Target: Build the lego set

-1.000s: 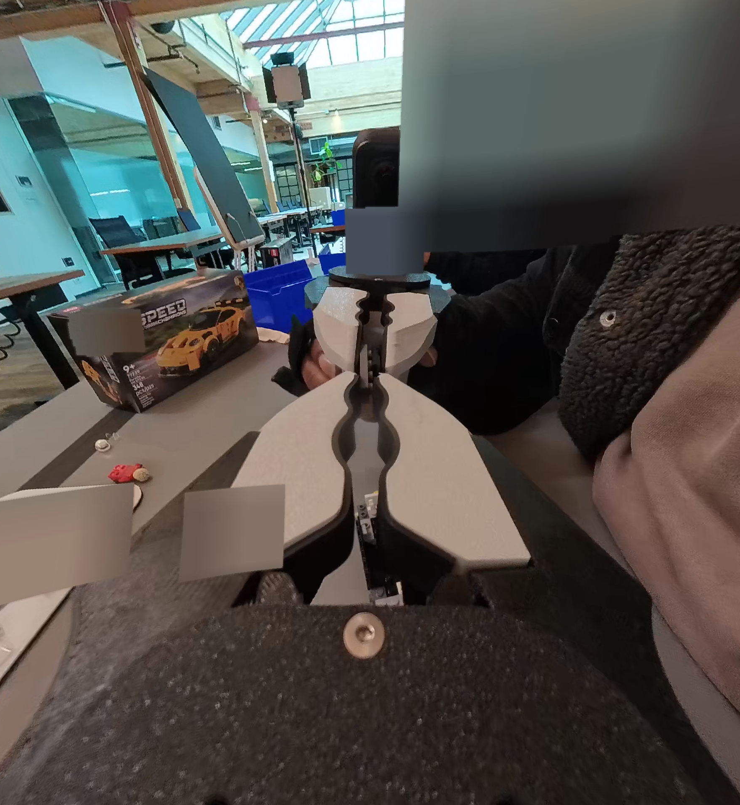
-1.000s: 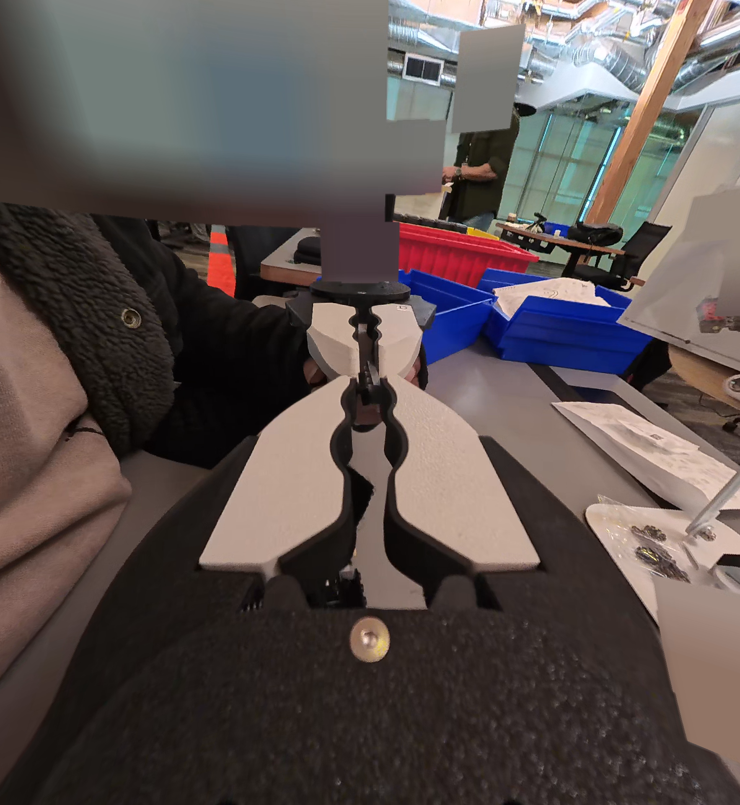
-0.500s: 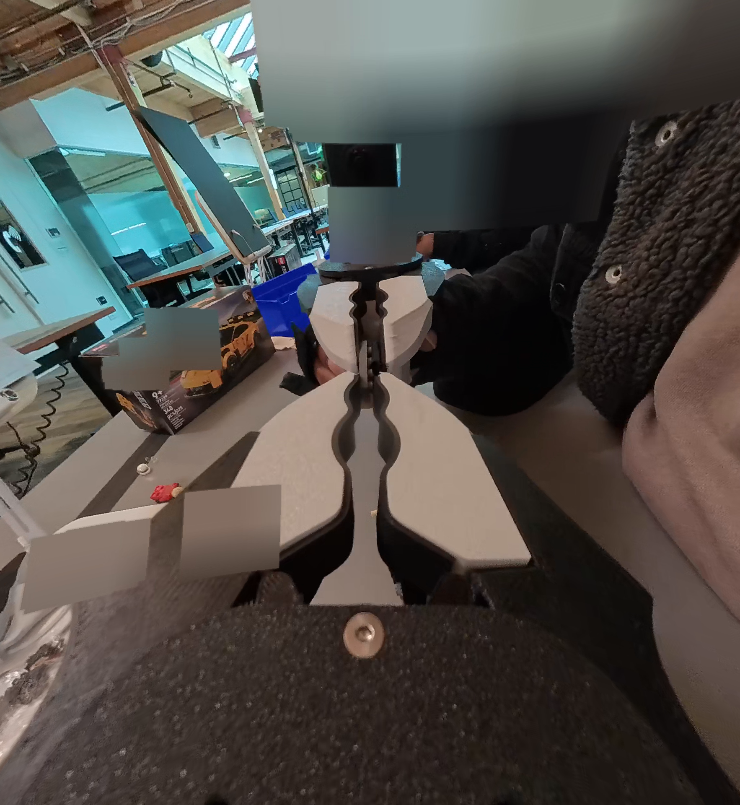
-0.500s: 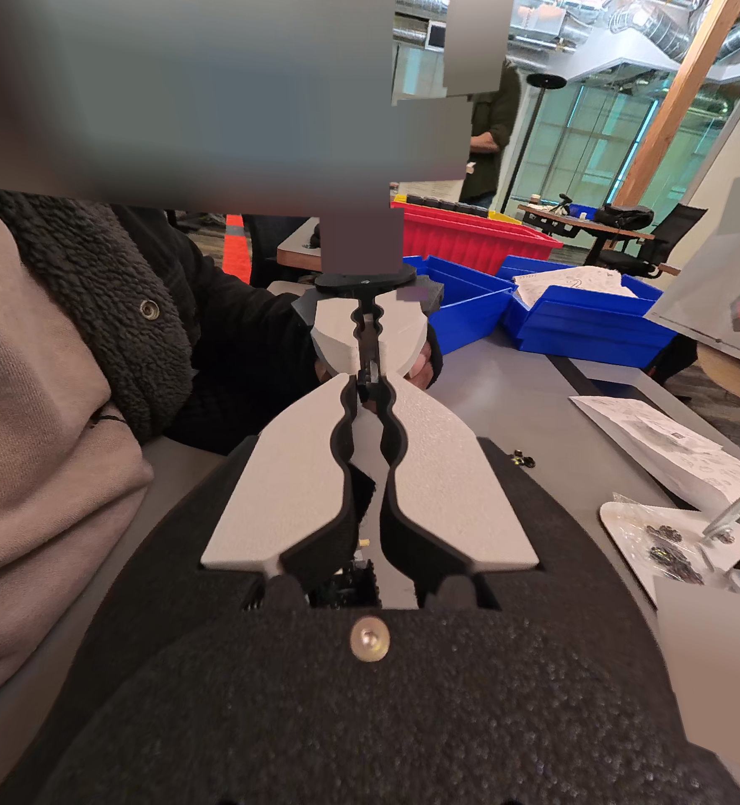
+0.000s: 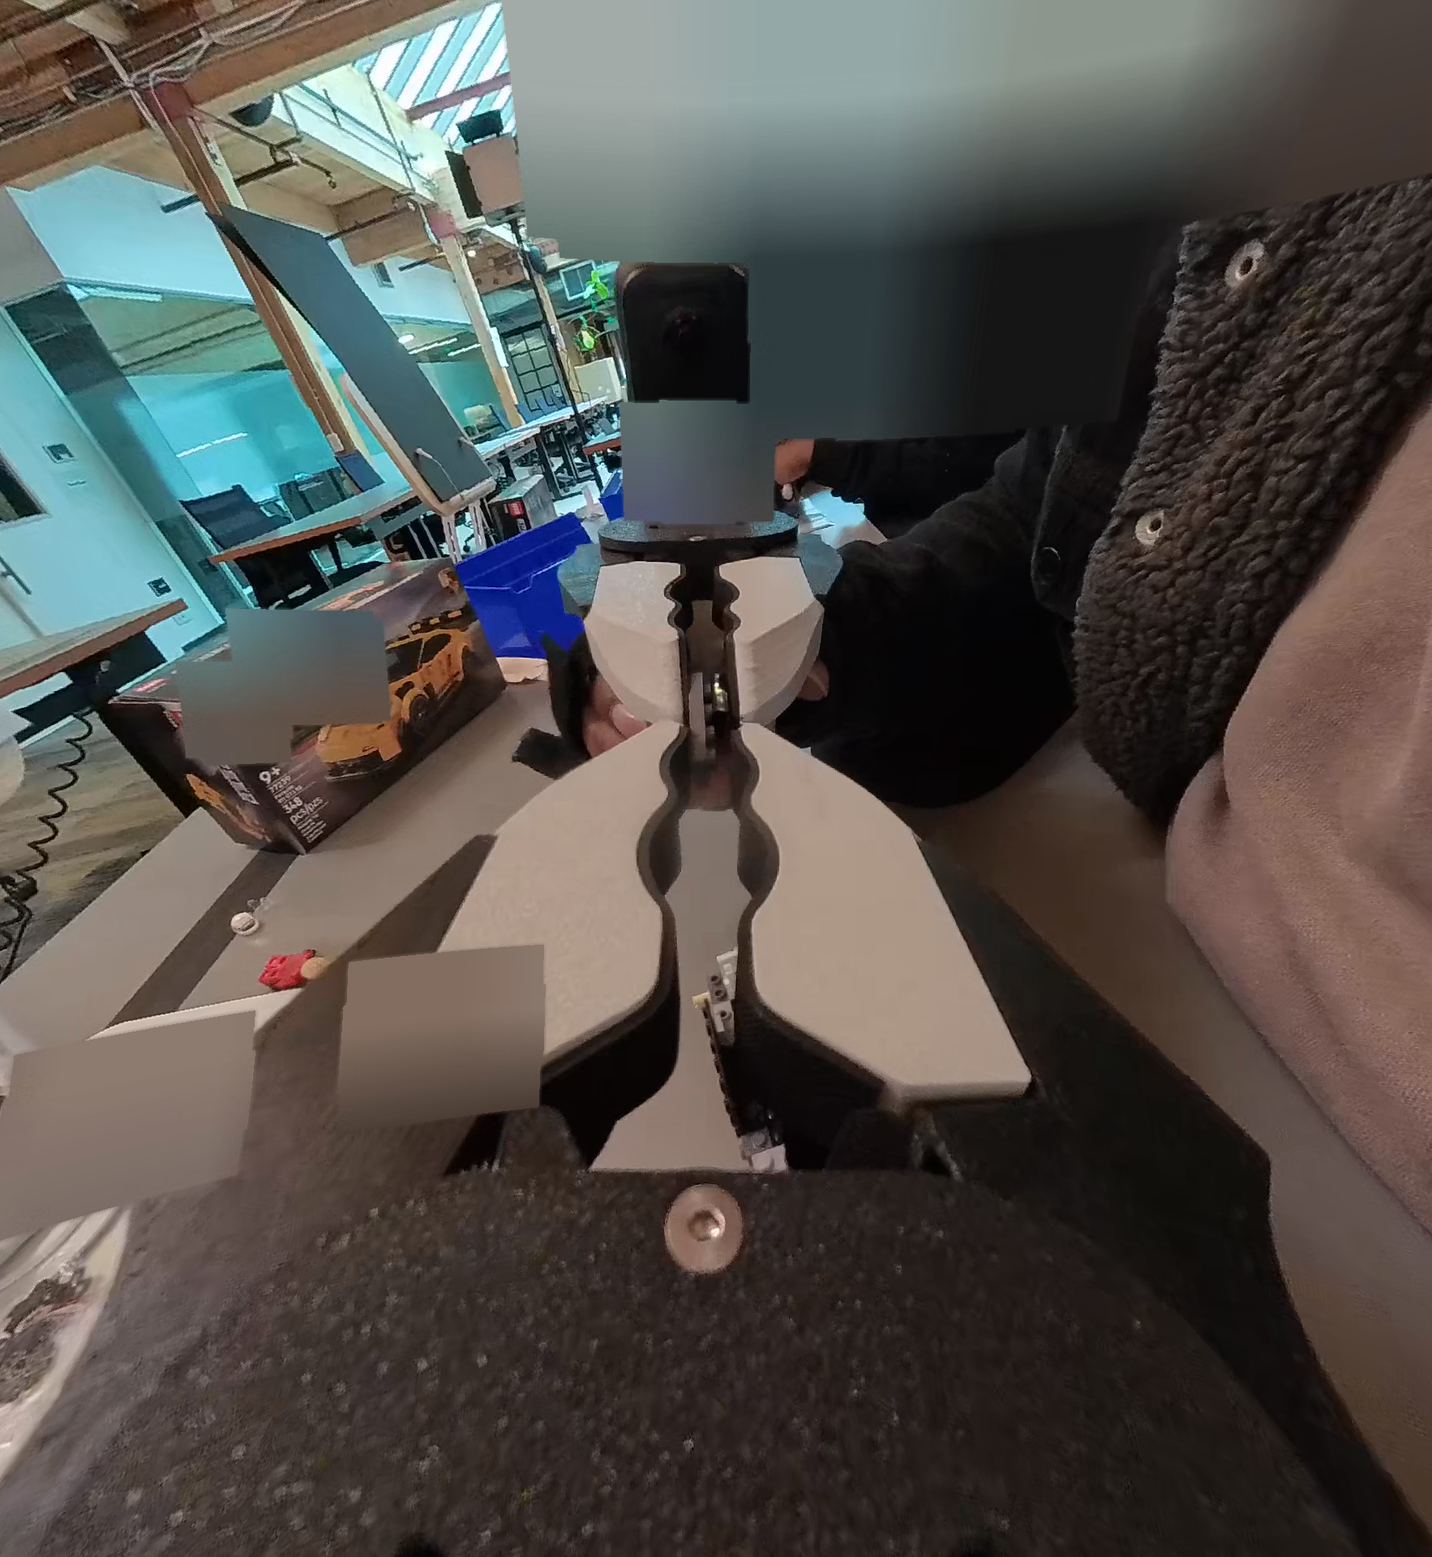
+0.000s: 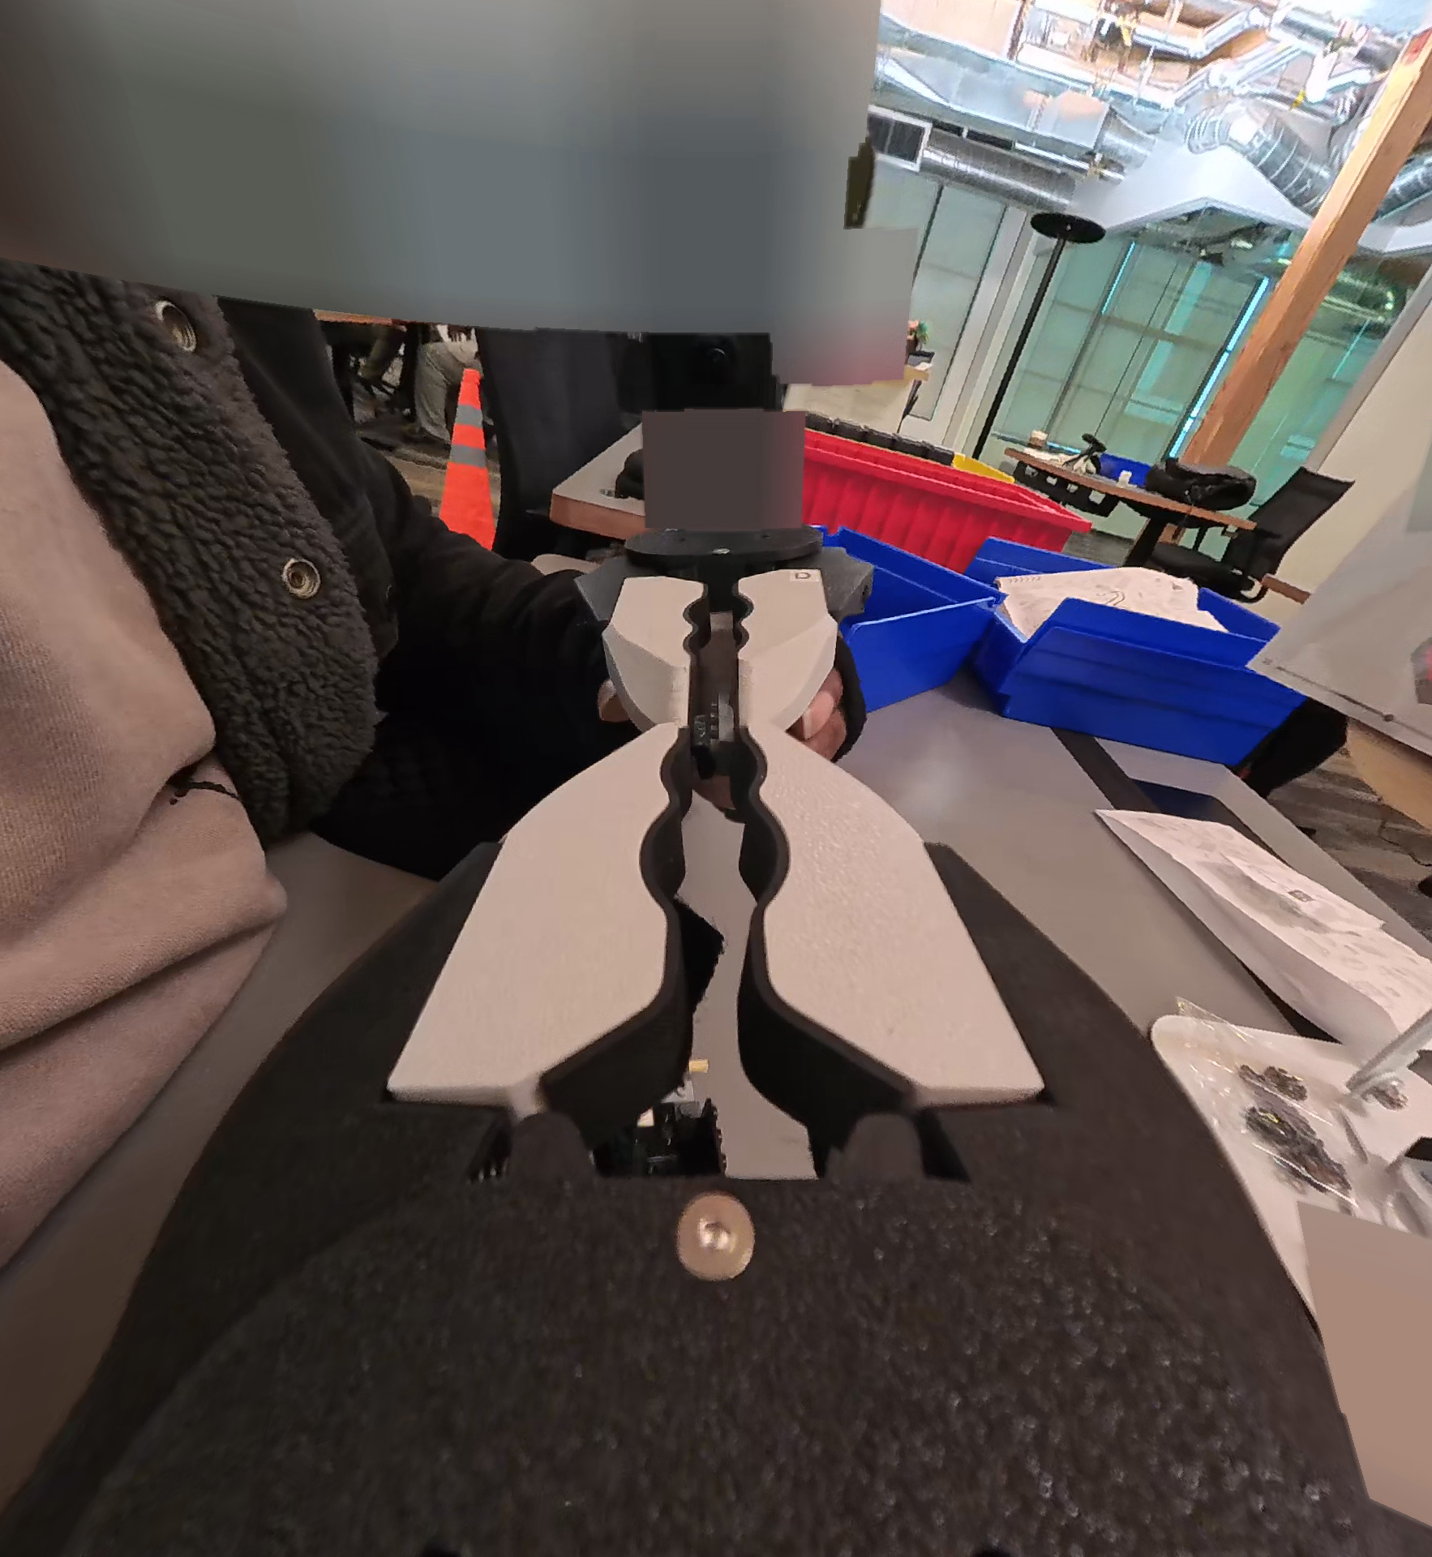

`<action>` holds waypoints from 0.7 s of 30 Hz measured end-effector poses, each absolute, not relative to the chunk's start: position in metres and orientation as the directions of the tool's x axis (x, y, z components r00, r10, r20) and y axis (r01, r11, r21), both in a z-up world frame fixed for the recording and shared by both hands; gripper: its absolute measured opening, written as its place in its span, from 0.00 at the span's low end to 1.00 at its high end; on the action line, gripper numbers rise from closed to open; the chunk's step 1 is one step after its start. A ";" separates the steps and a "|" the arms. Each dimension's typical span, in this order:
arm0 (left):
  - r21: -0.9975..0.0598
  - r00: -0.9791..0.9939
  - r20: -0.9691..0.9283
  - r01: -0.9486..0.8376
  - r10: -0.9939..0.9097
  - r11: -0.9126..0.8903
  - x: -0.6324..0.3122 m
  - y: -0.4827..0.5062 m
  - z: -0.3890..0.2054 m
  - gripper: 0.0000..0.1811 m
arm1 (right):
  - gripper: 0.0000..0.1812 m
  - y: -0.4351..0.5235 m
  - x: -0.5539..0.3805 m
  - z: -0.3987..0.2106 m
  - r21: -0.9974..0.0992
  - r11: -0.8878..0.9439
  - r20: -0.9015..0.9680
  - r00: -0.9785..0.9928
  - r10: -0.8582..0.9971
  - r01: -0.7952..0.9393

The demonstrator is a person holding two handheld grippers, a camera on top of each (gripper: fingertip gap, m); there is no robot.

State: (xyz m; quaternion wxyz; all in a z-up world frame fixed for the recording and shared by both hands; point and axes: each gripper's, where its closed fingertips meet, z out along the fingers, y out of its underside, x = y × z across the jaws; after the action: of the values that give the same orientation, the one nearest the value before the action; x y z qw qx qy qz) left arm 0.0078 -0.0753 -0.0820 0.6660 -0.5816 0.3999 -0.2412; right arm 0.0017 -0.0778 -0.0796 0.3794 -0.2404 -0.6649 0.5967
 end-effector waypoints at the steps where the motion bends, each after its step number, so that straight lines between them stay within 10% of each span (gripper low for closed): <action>1: -0.970 0.562 -0.243 -0.139 -0.791 0.200 0.008 -0.075 -0.082 0.04 | 0.05 -0.078 0.002 -0.080 -0.975 0.175 0.221 -0.597 0.771 -0.136; 21: -0.900 0.518 -0.399 -0.380 -0.757 0.214 0.006 -0.077 -0.101 0.03 | 0.05 -0.083 0.002 -0.097 -0.980 0.195 0.166 -0.649 0.743 -0.028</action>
State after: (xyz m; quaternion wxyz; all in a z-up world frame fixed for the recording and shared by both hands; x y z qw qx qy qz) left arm 0.0057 -0.0772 -0.1015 0.6237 -0.6083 0.4672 -0.1510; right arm 0.0024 -0.0827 -0.0972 0.3320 -0.2559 -0.6980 0.5806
